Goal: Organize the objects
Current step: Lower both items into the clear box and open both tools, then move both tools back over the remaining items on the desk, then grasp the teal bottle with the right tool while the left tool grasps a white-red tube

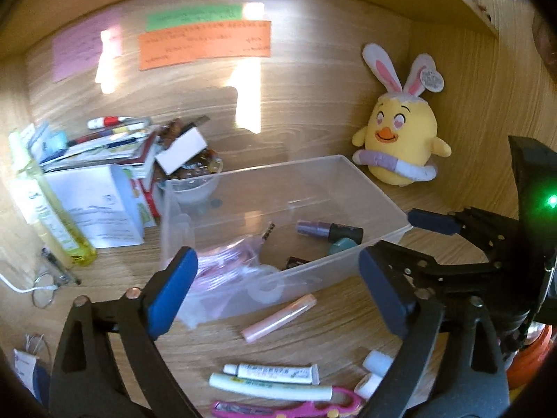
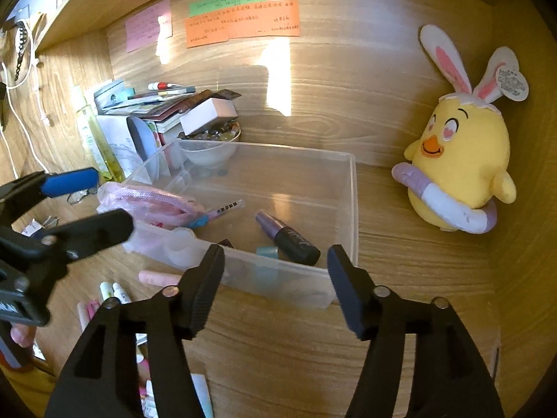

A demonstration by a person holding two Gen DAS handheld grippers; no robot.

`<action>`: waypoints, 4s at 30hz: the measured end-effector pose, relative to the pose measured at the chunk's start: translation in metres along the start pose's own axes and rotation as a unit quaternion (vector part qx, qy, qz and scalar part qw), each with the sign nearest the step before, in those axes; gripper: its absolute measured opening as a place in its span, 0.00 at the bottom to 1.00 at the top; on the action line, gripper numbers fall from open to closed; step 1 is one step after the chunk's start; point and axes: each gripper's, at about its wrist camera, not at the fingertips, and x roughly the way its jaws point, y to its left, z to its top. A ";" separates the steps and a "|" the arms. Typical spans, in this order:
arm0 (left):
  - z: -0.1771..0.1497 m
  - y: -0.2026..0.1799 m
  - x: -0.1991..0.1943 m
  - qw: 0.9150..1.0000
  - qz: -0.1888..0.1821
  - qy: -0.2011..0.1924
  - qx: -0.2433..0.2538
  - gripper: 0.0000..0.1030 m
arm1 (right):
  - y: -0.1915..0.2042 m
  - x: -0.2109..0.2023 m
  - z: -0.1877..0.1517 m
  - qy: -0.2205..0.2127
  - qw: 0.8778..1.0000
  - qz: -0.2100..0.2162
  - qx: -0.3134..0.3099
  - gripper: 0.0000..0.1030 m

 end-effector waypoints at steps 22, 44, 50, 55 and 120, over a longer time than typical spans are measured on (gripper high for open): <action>-0.092 0.059 0.000 0.993 0.016 0.110 -0.051 0.98 | 0.041 0.017 -0.028 0.051 0.997 0.045 -0.031 0.74; -0.135 0.047 -0.013 0.988 -0.041 0.142 -0.042 0.98 | 0.017 -0.012 -0.087 0.106 0.994 0.034 0.021 0.74; -0.137 0.035 -0.013 0.988 -0.049 0.144 -0.016 0.99 | 0.020 -0.009 -0.101 0.124 0.991 0.039 0.024 0.64; -0.138 0.028 -0.009 0.989 -0.030 0.143 0.010 0.99 | 0.028 -0.010 -0.103 0.118 0.992 0.041 0.009 0.49; 0.013 0.057 0.055 0.995 -0.014 0.052 -0.080 0.82 | 0.009 0.061 0.019 0.036 0.996 0.082 0.022 0.22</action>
